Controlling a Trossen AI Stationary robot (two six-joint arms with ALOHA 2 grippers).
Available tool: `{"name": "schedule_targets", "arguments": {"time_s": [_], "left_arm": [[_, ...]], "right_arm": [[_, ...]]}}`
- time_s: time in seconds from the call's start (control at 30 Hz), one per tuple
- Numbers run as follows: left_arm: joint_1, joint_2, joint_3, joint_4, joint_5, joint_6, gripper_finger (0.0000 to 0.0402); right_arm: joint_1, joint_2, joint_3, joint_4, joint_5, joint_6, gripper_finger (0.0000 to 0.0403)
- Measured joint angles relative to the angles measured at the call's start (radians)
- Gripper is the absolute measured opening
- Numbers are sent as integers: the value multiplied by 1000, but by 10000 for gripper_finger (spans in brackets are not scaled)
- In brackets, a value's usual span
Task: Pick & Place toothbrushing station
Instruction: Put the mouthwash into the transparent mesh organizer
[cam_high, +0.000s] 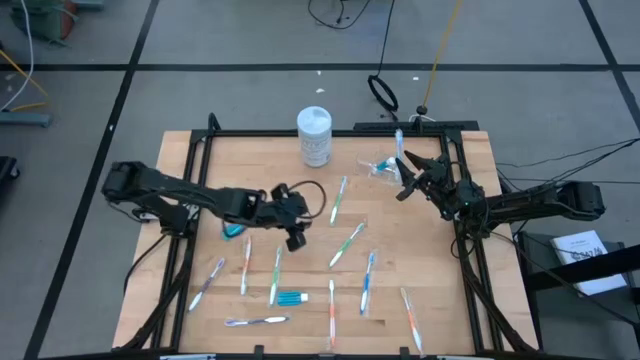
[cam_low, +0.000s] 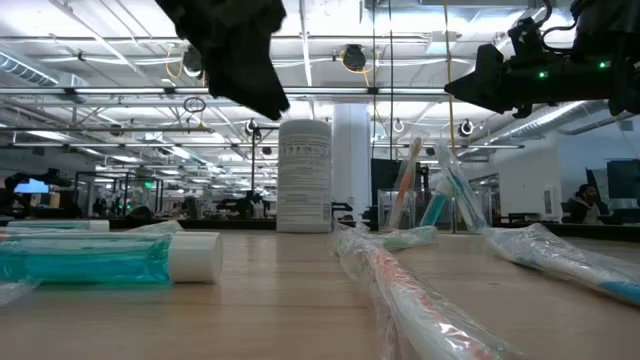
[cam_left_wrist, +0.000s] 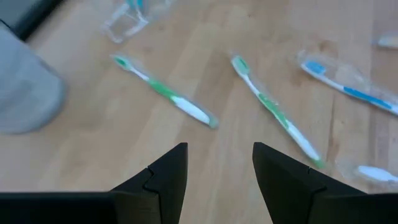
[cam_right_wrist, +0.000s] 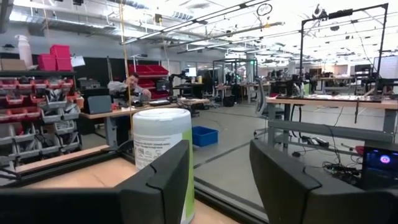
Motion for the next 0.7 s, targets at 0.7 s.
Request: {"name": "schedule_targets", "arguments": {"time_s": [0.7], "left_arm": [[-38,46,-1,-329,201,47,186]], "right_arm": [[39,13,1,-54,-678,143,169]]}}
